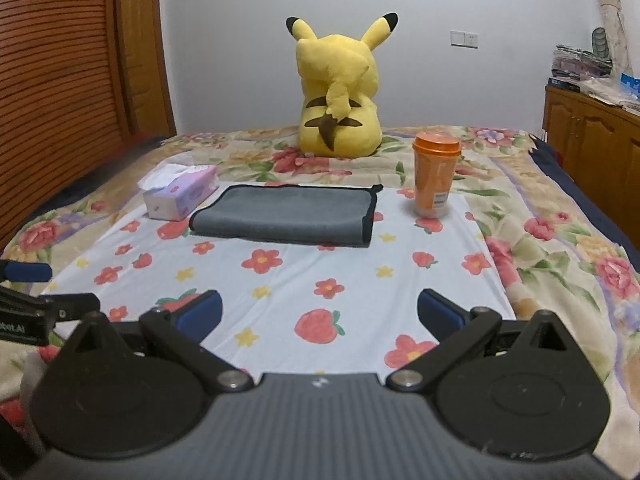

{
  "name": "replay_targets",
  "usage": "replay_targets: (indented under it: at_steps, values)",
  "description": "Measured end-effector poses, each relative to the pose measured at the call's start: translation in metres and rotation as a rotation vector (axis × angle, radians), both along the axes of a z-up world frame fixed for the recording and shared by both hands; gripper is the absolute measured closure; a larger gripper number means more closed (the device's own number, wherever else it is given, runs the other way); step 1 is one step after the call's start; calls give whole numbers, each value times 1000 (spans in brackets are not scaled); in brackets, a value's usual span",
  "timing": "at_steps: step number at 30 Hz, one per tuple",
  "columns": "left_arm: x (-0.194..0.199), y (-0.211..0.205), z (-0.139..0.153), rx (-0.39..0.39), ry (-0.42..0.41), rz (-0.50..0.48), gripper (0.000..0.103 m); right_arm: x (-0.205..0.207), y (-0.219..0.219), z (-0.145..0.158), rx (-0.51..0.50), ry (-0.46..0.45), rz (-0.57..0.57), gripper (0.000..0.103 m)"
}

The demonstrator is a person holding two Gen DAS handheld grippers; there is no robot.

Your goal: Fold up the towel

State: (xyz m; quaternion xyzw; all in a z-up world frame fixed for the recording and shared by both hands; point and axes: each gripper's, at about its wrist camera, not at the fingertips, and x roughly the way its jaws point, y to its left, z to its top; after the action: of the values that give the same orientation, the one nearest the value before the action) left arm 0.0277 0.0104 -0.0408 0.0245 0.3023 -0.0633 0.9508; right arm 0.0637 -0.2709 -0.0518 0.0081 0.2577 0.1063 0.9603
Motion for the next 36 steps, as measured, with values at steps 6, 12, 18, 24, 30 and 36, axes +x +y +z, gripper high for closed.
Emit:
replay_targets:
  at_steps: [6,12,18,24,30,36]
  values:
    - [-6,3,8,5,-65,16,0,-4,-1,3,1,-31,-10,0]
    - [-11,6,14,1,-108,26,0,-7,-1,6,-4,-63,-8,0]
    - [-16,3,18,17,-143,24,0,-9,-4,8,7,-83,-16,0]
    - [-19,3,21,22,-168,19,0,-11,-7,10,19,-100,-29,0]
    - [-22,2,24,27,-198,19,0,-13,-9,12,27,-121,-44,0]
    - [-26,1,26,34,-218,17,0,-16,-12,13,38,-151,-64,0]
